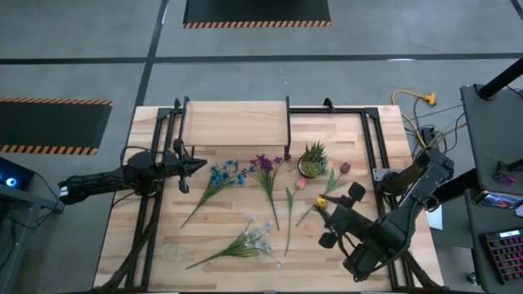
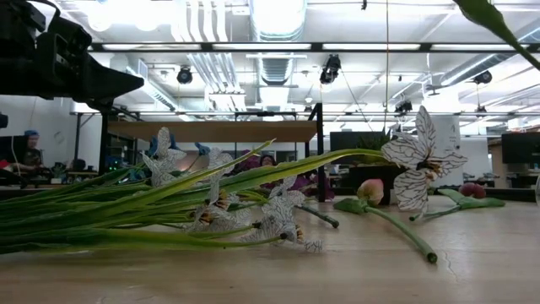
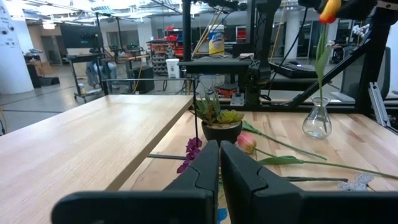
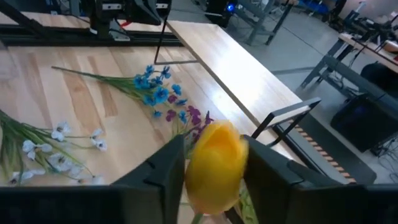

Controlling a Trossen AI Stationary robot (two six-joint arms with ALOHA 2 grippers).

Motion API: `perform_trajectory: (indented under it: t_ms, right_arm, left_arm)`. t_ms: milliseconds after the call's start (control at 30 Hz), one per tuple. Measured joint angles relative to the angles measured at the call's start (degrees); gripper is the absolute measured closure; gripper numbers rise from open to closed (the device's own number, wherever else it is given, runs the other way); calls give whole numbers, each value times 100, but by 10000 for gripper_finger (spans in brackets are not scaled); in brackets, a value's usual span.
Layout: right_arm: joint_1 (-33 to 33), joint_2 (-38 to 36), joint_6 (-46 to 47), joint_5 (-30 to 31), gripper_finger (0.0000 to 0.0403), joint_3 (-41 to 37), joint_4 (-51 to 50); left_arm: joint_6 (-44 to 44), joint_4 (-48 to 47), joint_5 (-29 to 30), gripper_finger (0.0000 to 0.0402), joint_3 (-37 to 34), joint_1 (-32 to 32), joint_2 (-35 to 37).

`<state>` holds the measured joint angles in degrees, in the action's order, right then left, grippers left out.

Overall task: Pick and place flowers into a vace then onto a shelf
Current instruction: Put the yellow tulip into the right transparent vase, then put the red tulip into the right transparent vase

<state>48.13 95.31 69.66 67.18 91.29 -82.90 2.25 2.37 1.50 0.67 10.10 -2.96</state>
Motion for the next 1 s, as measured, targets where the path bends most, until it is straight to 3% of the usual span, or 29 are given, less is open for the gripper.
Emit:
perform_trajectory:
  t_ms: [233,500,1000]
  right_arm:
    - [0,-98,91,21,195,0,128]
    - [4,-367,196,28,158,0,176]
    - [137,-844,928,159,176,2,184]
  left_arm:
    - [1,0,0,402,0,0,0]
    - [0,0,2,402,0,1,0]
    - [1,0,2,402,0,1,0]
